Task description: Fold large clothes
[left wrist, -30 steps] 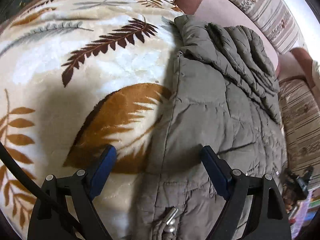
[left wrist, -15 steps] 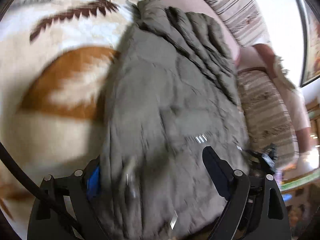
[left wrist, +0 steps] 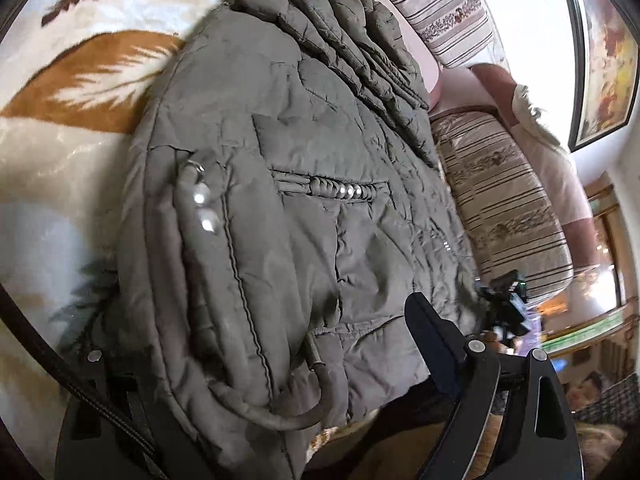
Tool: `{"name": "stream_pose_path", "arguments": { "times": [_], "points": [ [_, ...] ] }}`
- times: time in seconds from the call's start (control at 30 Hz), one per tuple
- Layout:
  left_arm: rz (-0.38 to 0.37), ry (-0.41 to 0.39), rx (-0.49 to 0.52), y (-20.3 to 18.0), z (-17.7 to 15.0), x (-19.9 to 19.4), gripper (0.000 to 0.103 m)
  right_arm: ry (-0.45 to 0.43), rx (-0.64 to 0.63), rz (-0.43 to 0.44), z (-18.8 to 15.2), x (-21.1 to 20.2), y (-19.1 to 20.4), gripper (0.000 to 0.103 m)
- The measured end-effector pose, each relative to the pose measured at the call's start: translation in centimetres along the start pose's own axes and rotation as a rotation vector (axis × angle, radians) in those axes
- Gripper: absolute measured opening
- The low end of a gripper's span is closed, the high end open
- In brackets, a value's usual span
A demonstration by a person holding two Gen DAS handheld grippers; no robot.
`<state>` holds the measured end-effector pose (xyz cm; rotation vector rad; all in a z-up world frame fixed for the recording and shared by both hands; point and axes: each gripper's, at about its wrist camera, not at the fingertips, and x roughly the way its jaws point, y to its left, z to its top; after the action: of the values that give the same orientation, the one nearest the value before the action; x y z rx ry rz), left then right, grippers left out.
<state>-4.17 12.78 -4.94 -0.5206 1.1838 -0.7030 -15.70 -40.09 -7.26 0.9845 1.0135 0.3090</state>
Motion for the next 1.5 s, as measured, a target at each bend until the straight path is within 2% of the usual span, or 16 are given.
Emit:
{"name": "stream_pose_path", "arguments": {
  "times": [0.13, 0.2, 0.3, 0.4, 0.5, 0.67, 0.77, 0.83, 0.97, 1.1, 1.13, 1.17, 1.2, 1.23, 1.33, 1.5],
  "points": [
    [0.047, -0.028, 0.010, -1.3, -0.4, -0.3, 0.088, -0.001, -0.031, 0.099, -1.1, -0.2, 1.5, 0.075],
    [0.041, -0.045, 0.026, -1.8, -0.5, -0.7, 0.088, 0.015, -0.051, 0.135, -1.6, -0.4, 2.0, 0.075],
    [0.045, -0.029, 0.025, -1.7, 0.0, -0.3, 0.088, 0.031, -0.073, 0.081, -2.4, 0.2, 2.2, 0.075],
    [0.066, -0.010, -0.033, -0.5, 0.2, 0.7, 0.088, 0.044, -0.045, 0.056, -2.8, 1.1, 1.5, 0.075],
    [0.074, -0.029, -0.049, -0.6, 0.0, 0.7, 0.088, 0.064, -0.044, 0.035, -3.6, 2.4, 1.5, 0.075],
    [0.166, -0.043, -0.019, -2.2, -1.0, 0.8, 0.085, 0.059, -0.099, -0.017, -4.2, 3.0, 2.9, 0.072],
    [0.223, -0.046, 0.045, -3.5, -1.3, 0.7, 0.074, 0.046, -0.109, -0.013, -4.3, 2.8, 3.5, 0.064],
    [0.214, -0.045, 0.028, -3.1, -1.2, 0.7, 0.074, 0.042, -0.089, -0.012, -4.3, 2.9, 3.0, 0.058],
    [0.205, -0.052, -0.038, -2.0, -1.3, 0.8, 0.074, 0.043, -0.042, 0.015, -4.1, 3.6, 2.0, 0.057],
    [0.258, -0.052, -0.024, -2.6, -1.6, 1.2, 0.075, 0.046, -0.038, -0.014, -3.9, 4.7, 2.4, 0.057],
    [0.292, -0.050, -0.003, -3.1, -1.6, 1.1, 0.064, 0.045, -0.044, -0.032, -3.9, 4.7, 2.6, 0.056],
    [0.345, -0.049, 0.003, -3.4, -1.5, 0.8, 0.041, 0.040, -0.050, -0.058, -3.8, 4.6, 2.9, 0.051],
    [0.370, -0.048, 0.001, -3.4, -1.3, 0.5, 0.031, 0.035, -0.051, -0.077, -3.6, 3.9, 2.6, 0.038],
    [0.372, -0.049, -0.014, -3.4, -0.9, -0.2, 0.021, 0.028, -0.046, -0.085, -3.3, 3.5, 3.0, 0.032],
    [0.279, -0.127, -0.047, -4.0, -0.1, -3.9, 0.018, -0.019, -0.063, -0.021, -2.5, 1.4, 5.1, 0.026],
    [0.250, -0.211, 0.015, -6.8, -0.3, -7.6, 0.017, -0.107, -0.169, 0.058, -1.7, -2.4, 9.9, 0.023]
  ]
}}
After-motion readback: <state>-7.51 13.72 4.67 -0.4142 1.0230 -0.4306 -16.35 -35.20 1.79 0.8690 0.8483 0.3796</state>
